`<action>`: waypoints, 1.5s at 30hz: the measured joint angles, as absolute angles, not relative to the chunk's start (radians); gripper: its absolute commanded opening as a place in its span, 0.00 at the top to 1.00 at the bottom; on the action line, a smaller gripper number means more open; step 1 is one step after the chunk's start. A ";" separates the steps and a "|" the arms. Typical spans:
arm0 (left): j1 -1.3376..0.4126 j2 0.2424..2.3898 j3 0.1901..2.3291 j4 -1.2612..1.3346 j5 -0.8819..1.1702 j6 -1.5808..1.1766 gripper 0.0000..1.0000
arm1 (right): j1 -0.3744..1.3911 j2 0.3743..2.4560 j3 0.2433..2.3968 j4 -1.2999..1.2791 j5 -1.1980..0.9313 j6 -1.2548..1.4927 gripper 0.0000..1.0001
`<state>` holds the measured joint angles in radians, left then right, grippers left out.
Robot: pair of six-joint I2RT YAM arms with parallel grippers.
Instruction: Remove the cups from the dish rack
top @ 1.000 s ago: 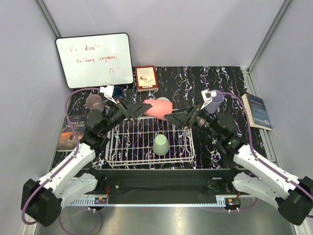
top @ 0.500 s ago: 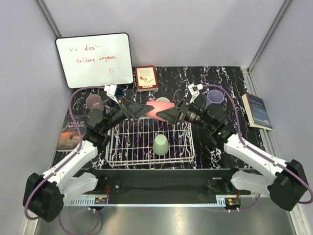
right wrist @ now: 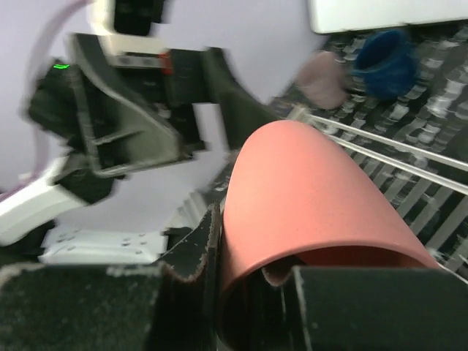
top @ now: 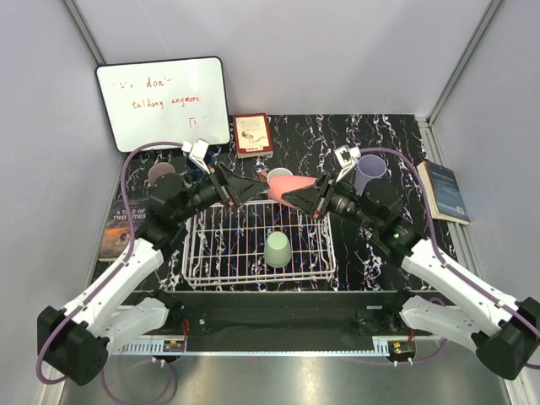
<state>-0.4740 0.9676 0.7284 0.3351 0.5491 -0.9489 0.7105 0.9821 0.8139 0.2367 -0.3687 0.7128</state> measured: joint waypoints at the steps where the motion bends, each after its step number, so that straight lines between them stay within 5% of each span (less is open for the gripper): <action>1: -0.474 0.955 0.749 0.266 0.516 -0.913 0.01 | 0.710 0.966 0.820 0.182 -0.326 0.689 1.00; 8: -0.466 0.860 0.865 -0.147 0.140 -0.803 0.01 | 0.709 0.972 0.996 -0.236 0.085 0.557 1.00; 15: -0.461 0.947 0.939 -0.485 -0.078 -0.764 0.01 | 0.566 1.358 1.464 -0.528 0.376 0.464 1.00; 24: -0.461 0.989 0.963 -0.708 -0.178 -0.705 0.01 | 0.316 1.711 1.673 -0.756 0.426 0.448 1.00; 45: -0.461 1.061 0.955 -0.714 -0.181 -0.680 0.01 | 0.263 1.818 1.704 -0.836 0.367 0.464 1.00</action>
<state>-0.4614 1.0615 0.9546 -0.7139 -0.1814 -0.6804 0.2626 1.8179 1.7039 -0.8364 0.3672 0.4637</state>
